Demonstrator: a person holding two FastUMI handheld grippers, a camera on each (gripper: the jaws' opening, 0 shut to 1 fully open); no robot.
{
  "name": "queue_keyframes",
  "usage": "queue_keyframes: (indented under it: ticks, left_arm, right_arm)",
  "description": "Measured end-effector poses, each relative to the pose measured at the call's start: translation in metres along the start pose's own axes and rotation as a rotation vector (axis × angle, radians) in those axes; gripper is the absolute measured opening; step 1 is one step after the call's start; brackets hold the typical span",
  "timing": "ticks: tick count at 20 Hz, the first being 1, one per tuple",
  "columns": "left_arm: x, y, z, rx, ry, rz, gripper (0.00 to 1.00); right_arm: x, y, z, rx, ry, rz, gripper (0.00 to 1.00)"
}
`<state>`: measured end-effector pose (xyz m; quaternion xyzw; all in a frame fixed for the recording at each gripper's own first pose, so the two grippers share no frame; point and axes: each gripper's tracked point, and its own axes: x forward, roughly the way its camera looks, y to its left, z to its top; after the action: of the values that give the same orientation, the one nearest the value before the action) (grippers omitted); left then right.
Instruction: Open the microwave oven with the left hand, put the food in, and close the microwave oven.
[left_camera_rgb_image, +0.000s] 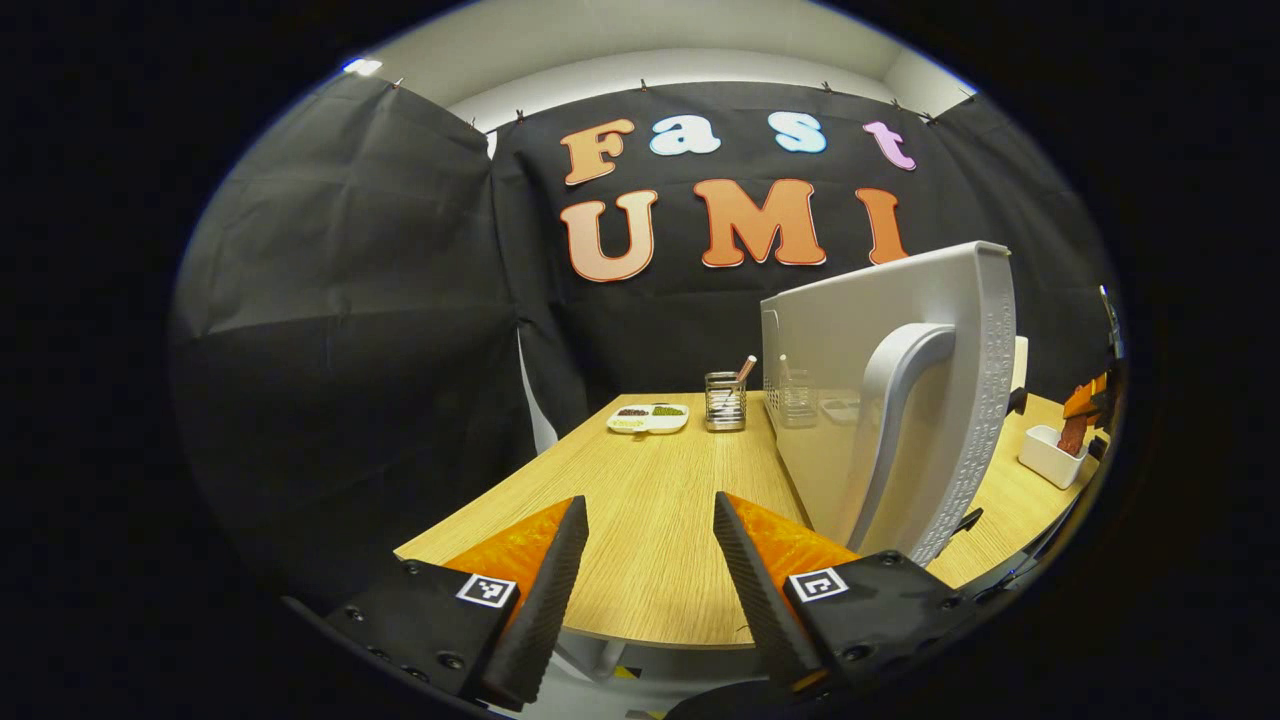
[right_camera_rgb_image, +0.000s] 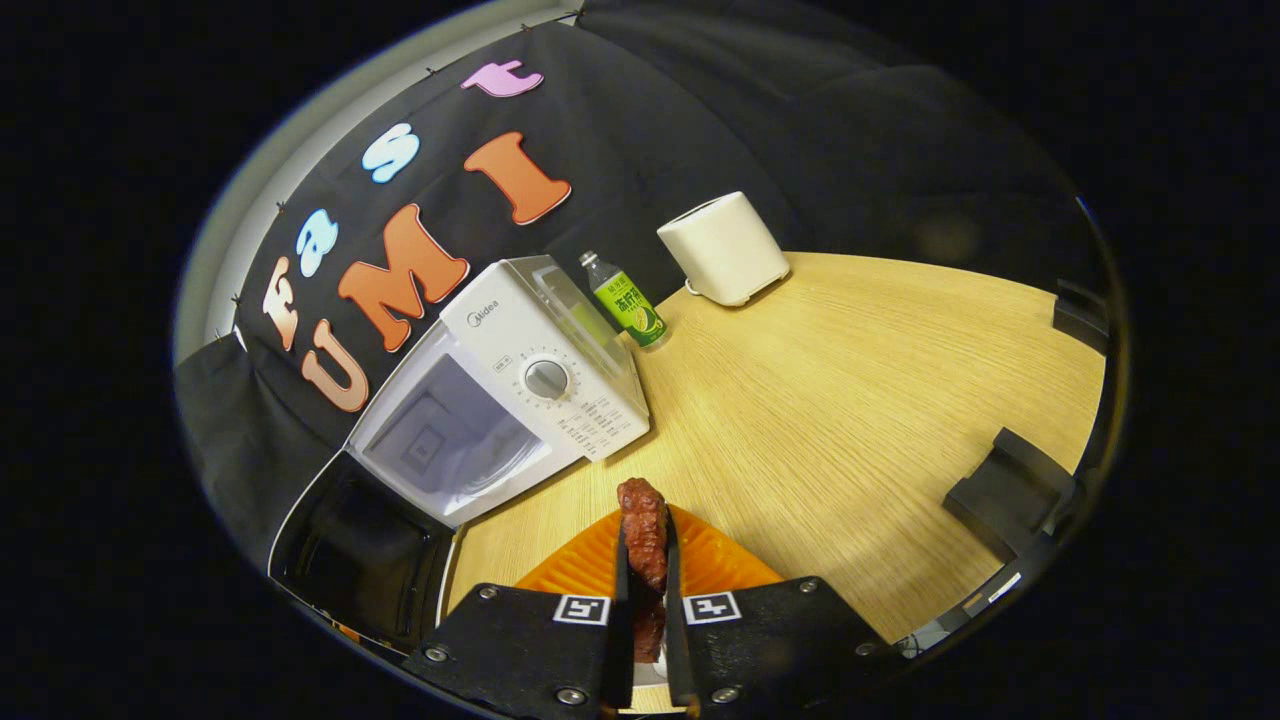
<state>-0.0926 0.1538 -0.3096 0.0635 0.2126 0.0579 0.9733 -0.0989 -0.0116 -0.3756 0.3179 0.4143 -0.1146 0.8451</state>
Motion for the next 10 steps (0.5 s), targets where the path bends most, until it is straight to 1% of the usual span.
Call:
queue_keyframes:
  ticks: [3, 7, 10]
  left_arm:
    - [-0.001, 0.002, 0.001, 0.003, -0.004, 0.005, 0.84]
    - [-0.002, 0.004, 0.004, 0.010, -0.015, 0.009, 0.84]
    - [-0.002, 0.004, 0.004, 0.005, -0.018, 0.009, 0.84]
  right_arm:
    - [-0.012, 0.022, 0.011, -0.084, -0.031, 0.012, 0.12]
    - [-0.023, 0.055, 0.031, -0.238, -0.100, 0.014, 0.11]
    - [-0.026, 0.082, 0.037, -0.295, -0.125, 0.035, 0.12]
